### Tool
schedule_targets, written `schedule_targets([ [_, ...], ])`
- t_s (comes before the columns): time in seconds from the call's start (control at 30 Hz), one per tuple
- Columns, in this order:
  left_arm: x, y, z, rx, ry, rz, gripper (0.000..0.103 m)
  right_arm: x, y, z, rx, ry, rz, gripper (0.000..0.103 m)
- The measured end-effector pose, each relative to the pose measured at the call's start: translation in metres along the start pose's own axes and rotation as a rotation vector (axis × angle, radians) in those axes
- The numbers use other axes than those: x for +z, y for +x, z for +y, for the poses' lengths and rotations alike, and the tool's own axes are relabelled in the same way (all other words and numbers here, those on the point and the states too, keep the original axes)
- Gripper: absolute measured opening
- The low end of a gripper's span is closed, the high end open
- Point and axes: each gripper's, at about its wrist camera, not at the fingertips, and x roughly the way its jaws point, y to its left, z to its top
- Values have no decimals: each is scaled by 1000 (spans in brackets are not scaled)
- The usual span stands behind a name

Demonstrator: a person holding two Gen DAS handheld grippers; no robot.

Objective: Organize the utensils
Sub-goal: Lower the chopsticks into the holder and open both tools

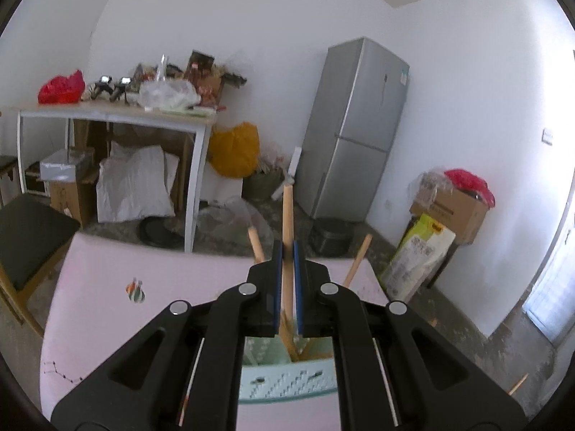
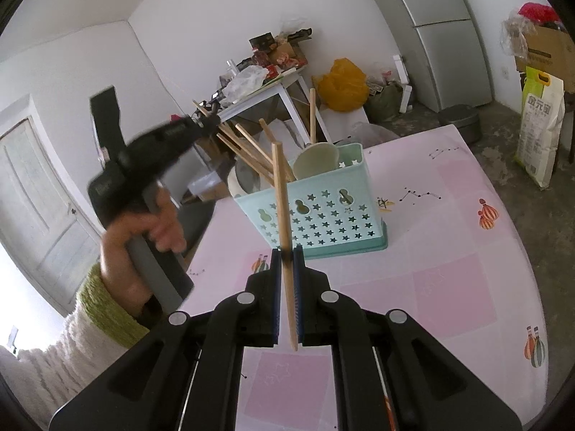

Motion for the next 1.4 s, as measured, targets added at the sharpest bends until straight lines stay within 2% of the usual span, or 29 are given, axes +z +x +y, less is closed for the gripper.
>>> schedule_targets([
  [0.13, -11, 4, 3, -12, 8, 47, 6, 2, -4, 3, -12, -5, -7, 7],
  [0.23, -15, -1, 7, -17, 7, 60, 24, 4, -7, 6, -17, -11, -13, 7],
  [0.3, -17, -9, 10, -22, 7, 59, 30, 6, -10, 8, -20, -15, -21, 7],
  [0.4, -18, -25, 14, -23, 7, 52, 45, 13, -17, 14, -26, -33, -44, 7],
  [0.53, -24, -51, 21, 16, 16, 63, 64, 29, -30, 25, -27, -72, -93, 7],
  [0.63, -35, -70, 32, 57, 21, 80, 72, 48, -39, 36, -19, -113, -139, 7],
  [0.93, -87, -118, 81, 207, -10, 176, 81, 125, -40, 73, -25, -222, -274, 7],
  [1.13, -114, -132, 104, 242, -60, 229, 82, 165, 4, 93, -77, -264, -289, 6],
  [1.3, -127, -137, 110, 238, -70, 256, 82, 177, 44, 94, -119, -263, -271, 6],
  [1.4, -132, -136, 111, 243, -55, 264, 83, 176, 73, 92, -179, -274, -248, 6],
])
